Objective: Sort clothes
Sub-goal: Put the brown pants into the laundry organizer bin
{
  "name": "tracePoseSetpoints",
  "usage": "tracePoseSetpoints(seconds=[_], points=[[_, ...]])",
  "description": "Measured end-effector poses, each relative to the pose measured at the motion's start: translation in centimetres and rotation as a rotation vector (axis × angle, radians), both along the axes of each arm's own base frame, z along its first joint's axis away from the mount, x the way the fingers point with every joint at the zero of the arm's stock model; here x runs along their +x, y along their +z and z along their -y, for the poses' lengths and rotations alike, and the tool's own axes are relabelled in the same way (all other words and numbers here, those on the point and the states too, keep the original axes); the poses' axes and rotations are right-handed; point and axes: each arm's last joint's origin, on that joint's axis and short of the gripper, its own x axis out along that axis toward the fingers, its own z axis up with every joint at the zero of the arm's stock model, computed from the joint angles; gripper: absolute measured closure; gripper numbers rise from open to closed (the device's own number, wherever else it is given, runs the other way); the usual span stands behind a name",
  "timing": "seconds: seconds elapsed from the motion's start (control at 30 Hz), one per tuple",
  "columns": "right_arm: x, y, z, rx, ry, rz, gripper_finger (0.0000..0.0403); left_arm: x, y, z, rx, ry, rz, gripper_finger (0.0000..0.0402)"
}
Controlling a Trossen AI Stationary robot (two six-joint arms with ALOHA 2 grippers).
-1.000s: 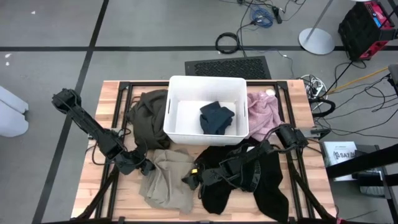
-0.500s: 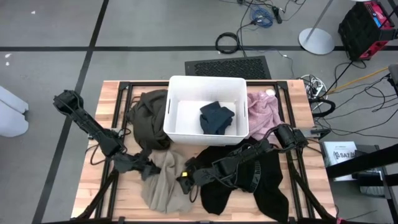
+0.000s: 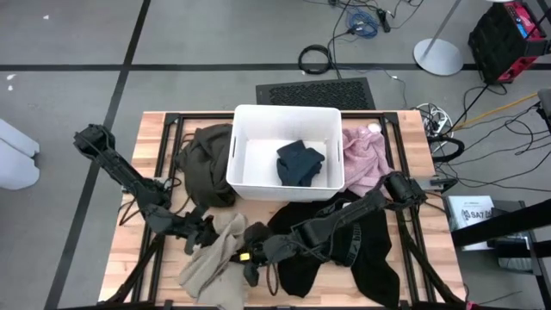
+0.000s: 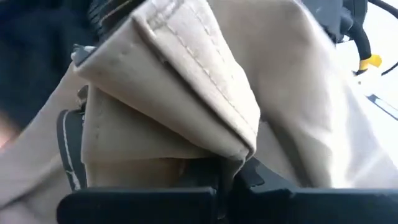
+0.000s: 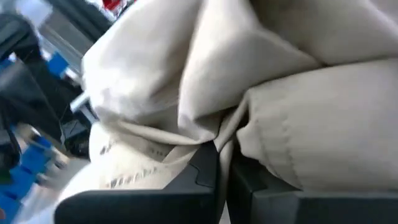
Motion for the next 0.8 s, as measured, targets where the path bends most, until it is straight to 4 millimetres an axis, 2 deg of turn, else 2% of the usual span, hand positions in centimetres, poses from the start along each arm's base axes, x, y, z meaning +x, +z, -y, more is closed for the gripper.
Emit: tracePoseSetpoints(seconds=[0.27,0.43,0.57,0.8], points=[[-2.6,7.9,0.4,-0.288,-0.115,-0.043,0.0402,0.6,4.6,0.3,0.122,0.075,0.174,0.0397],[-4.5,10.7,1.9,-0.403,-0.231,-0.101,0.0402,1.1,7.5,-0.9,0.196,0.165,0.268,0.0397],[-5.4,12.7,4.2,-0.457,-0.283,-0.107,0.0403,1.9,10.3,-2.5,0.250,0.217,0.332,0.0397],[-7.8,18.5,9.8,-0.512,-0.381,0.019,0.0403,3.3,16.7,-6.0,0.425,0.338,0.374,0.0397]])
